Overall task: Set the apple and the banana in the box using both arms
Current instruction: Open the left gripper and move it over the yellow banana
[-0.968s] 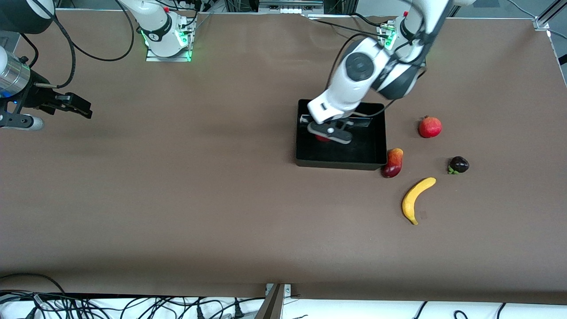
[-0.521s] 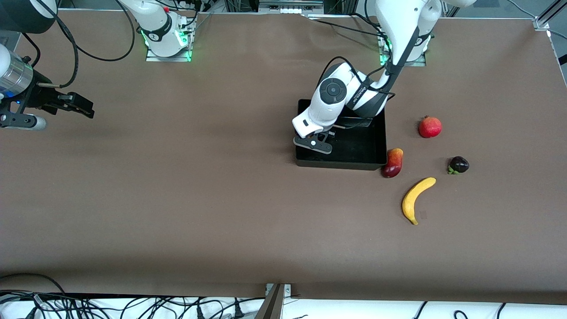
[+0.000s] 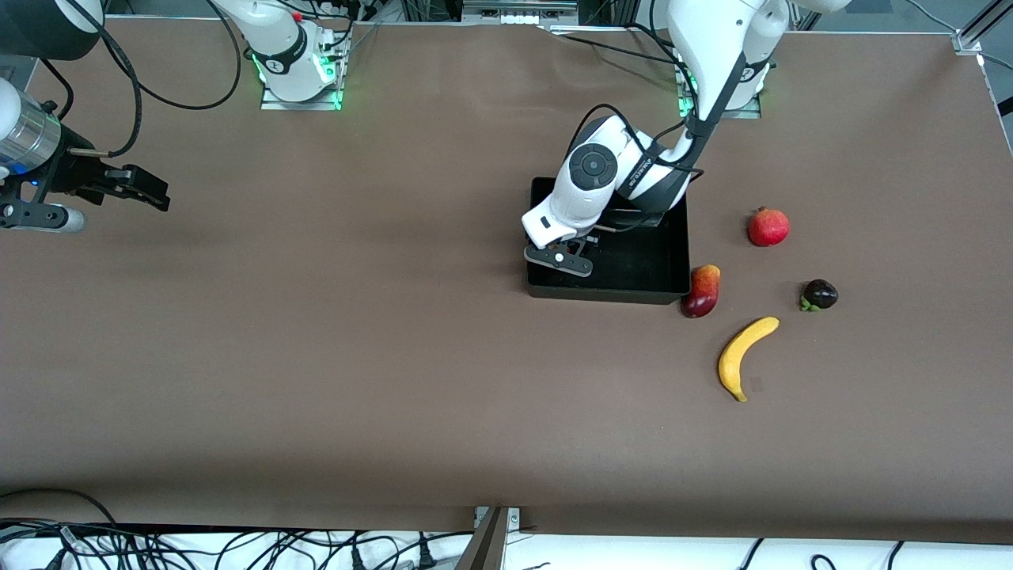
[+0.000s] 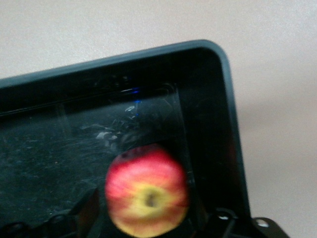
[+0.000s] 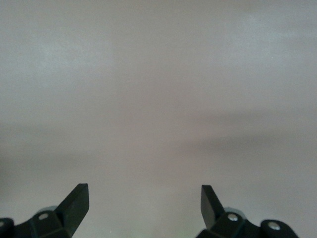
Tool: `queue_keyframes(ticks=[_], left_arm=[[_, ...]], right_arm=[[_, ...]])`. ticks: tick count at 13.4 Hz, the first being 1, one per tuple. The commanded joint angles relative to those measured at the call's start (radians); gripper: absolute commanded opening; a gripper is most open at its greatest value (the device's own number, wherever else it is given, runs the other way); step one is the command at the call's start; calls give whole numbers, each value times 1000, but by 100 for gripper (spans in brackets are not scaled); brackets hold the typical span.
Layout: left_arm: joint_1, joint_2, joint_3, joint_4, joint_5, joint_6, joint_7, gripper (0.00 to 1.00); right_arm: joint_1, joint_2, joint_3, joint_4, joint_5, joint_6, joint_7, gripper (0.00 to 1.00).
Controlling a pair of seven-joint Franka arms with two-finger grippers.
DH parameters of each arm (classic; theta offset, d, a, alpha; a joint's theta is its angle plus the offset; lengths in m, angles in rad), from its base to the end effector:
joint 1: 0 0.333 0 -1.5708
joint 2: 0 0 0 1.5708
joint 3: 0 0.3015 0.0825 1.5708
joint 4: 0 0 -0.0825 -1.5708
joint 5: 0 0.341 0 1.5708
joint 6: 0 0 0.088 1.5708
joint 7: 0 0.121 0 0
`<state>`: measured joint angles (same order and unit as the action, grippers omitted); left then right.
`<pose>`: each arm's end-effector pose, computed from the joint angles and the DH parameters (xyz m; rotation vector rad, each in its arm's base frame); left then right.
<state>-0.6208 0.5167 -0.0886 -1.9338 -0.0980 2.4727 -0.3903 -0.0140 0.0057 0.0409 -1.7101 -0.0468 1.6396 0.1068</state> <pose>0.4506 -0.3847 0.2263 3.0193 -0.3500 -0.0541 0.5121 0.0084 0.5392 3.0861 -0.1156 -0.1127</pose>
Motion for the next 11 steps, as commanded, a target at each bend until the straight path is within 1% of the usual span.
queue_keyframes(ticks=[1,2,4,6,7,9,11], left_arm=[[22,-58,13,6,-9,-29,4,100],[64,-94,10,7,-8,-84,11,100],[197,-165,1,6,-6,-174,94,100],[338,-190,1,4,-6,-222,296,100],[418,-190,1,2,-6,-222,424,100],[542,-166,1,2,-5,-207,691,100],[613,-120,6,2,0,-142,877,100]], right_arm=[[2,8,1,23,16,-20,-1,100],[3,8,1,23,16,-20,-1,100],[12,8,2,23,15,-20,-1,100],[16,7,2,23,15,-21,-2,100],[16,8,2,23,15,-21,-2,100],[17,8,2,24,15,-20,1,100],[17,8,2,23,15,-21,4,100]])
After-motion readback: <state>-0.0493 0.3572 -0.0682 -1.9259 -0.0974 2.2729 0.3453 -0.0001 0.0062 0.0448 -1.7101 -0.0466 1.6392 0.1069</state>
